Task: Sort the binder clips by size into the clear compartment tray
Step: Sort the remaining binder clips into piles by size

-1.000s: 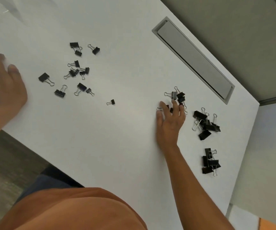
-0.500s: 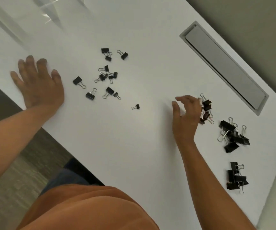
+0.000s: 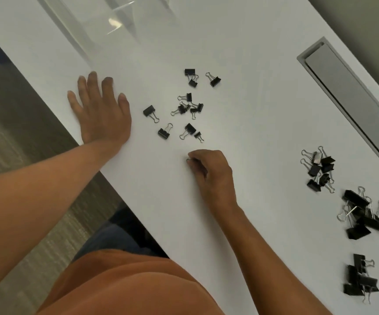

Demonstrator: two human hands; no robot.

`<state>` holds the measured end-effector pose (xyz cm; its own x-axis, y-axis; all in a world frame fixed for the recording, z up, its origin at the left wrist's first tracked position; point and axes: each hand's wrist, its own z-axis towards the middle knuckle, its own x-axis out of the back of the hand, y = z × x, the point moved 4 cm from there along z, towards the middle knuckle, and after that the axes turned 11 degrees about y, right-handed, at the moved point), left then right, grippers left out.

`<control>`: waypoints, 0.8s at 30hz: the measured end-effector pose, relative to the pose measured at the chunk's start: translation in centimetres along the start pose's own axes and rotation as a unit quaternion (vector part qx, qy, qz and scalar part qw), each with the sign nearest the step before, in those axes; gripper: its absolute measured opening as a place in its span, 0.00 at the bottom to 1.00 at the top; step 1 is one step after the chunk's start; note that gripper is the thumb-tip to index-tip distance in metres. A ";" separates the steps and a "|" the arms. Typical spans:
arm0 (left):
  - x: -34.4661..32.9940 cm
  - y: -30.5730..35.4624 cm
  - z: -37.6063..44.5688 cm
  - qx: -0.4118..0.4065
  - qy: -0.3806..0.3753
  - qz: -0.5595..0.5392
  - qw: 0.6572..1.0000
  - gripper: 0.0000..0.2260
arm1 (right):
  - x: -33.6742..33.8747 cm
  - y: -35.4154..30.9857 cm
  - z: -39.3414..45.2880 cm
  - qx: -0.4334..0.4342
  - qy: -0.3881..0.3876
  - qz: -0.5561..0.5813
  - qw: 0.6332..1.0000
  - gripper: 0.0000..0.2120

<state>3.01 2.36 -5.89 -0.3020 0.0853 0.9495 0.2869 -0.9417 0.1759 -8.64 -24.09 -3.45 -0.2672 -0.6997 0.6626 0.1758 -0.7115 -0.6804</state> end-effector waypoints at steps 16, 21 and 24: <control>0.0 0.2 0.0 -0.010 0.009 0.033 0.999 0.21 | -1.6 -0.3 3.4 -0.196 0.080 0.011 0.977 0.12; 0.0 0.1 0.0 -0.006 0.005 0.039 0.999 0.21 | -0.8 -0.7 1.0 -0.235 0.102 0.045 0.965 0.12; 0.0 0.2 0.0 -0.009 0.004 0.043 0.999 0.22 | -0.9 -1.2 0.2 -0.201 0.064 0.039 0.977 0.11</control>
<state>3.10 2.22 -5.86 -0.2850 0.0011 0.9585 0.2966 -0.9508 0.0893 -8.37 -22.62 -3.22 -0.3884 -0.7180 0.5776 -0.1802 -0.5556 -0.8117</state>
